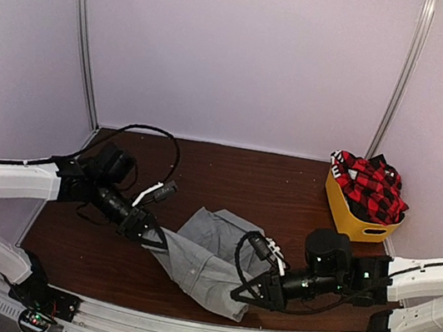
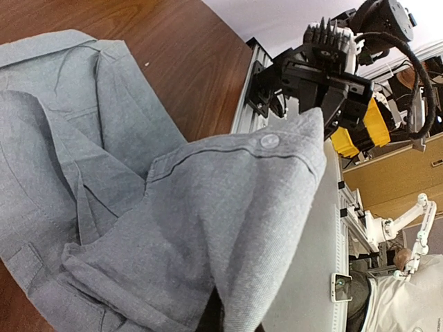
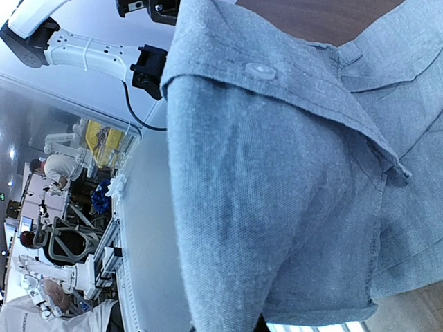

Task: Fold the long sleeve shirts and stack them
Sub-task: Fold the 2/3-rectangle-folded shirt at the center of the board.

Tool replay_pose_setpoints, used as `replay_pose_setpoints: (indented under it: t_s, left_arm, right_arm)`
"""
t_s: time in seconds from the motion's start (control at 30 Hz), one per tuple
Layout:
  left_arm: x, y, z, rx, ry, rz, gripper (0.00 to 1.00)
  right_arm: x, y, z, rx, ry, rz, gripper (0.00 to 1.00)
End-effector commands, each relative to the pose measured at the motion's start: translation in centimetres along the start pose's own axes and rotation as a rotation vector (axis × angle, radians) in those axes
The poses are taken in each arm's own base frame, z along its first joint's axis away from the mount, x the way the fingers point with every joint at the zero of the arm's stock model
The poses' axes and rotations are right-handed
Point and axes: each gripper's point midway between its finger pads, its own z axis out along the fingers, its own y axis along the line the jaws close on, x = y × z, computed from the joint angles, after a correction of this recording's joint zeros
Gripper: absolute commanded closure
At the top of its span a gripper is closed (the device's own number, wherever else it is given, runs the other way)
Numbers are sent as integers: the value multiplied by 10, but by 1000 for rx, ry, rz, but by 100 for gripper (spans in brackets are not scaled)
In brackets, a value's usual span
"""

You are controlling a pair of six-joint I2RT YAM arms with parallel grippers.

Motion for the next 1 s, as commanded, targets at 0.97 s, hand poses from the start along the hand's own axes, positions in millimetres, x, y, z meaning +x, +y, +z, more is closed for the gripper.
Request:
replay_pose_setpoints:
  t_s: [0.97]
  left_arm:
    - [-57,82,29,98,45,-190,100]
  right_arm:
    - [-31,-84,-23,-29,-175,372,94]
